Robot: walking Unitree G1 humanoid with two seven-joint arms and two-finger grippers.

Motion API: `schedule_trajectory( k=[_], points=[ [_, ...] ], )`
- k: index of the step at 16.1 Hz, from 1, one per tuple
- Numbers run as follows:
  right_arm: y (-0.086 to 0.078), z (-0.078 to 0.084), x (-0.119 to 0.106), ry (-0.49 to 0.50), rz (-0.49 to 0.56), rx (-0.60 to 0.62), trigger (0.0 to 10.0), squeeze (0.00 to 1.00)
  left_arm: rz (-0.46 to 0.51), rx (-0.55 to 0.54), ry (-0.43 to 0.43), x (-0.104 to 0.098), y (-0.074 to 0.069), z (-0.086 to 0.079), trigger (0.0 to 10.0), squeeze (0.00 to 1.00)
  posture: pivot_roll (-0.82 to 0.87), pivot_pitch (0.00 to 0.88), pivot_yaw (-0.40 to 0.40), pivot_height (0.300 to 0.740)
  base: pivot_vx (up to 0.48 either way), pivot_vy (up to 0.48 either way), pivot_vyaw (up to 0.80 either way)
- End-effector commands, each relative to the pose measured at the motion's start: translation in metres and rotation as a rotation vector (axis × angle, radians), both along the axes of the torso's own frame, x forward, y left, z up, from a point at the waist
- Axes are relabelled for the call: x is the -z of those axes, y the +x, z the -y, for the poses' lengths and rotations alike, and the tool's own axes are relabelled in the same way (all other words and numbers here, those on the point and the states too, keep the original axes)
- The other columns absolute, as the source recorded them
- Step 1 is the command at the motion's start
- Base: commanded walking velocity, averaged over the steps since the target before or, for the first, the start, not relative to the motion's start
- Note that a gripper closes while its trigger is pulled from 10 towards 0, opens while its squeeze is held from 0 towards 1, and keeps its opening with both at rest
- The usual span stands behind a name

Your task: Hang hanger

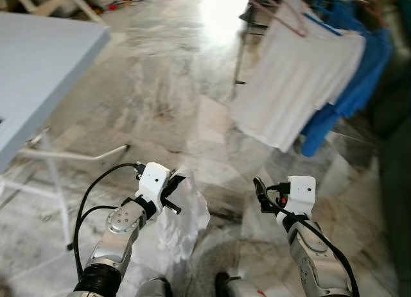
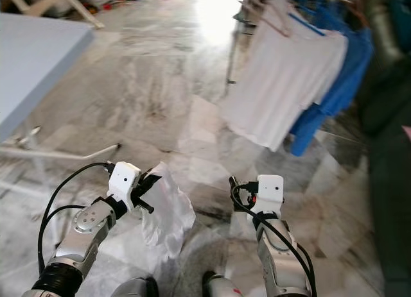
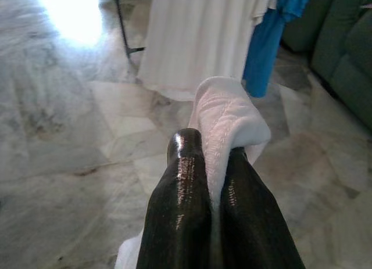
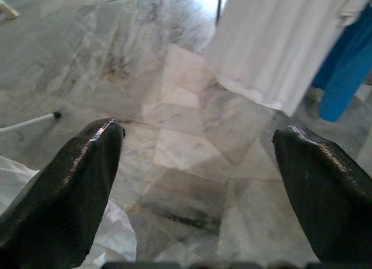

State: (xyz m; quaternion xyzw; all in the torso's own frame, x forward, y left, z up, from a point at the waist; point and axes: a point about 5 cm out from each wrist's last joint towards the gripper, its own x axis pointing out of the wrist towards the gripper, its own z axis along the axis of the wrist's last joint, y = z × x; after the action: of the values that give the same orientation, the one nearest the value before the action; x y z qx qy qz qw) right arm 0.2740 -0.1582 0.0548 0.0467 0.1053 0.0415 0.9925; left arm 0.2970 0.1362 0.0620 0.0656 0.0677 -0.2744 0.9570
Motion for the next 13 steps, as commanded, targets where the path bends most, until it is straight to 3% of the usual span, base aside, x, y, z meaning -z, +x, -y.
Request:
schedule_trajectory(
  k=[1,9,13],
  points=[
    [-0.0018,0.0011,0.0013,0.001,-0.005,0.011,10.0,0.0,0.021,0.014,0.0,-0.0047,0.0017,0.0005,10.0,0.0,-0.04,0.176,-0.006,0.74,0.0,-0.255,-0.8],
    [-0.0006,-0.0006,0.0009,0.004,-0.003,0.007,10.0,0.0,0.023,0.018,0.01,-0.0046,0.0016,-0.0008,10.0,0.0,-0.04,0.174,-0.001,0.74,0.0,-0.228,-0.55],
    [-0.0021,-0.0016,0.0017,0.005,-0.003,0.01,10.0,0.0,0.025,0.017,-0.001,-0.0055,0.0014,-0.0001,10.0,0.0,-0.04,0.178,0.005,0.74,0.0,0.0,0.0]
  ],
)
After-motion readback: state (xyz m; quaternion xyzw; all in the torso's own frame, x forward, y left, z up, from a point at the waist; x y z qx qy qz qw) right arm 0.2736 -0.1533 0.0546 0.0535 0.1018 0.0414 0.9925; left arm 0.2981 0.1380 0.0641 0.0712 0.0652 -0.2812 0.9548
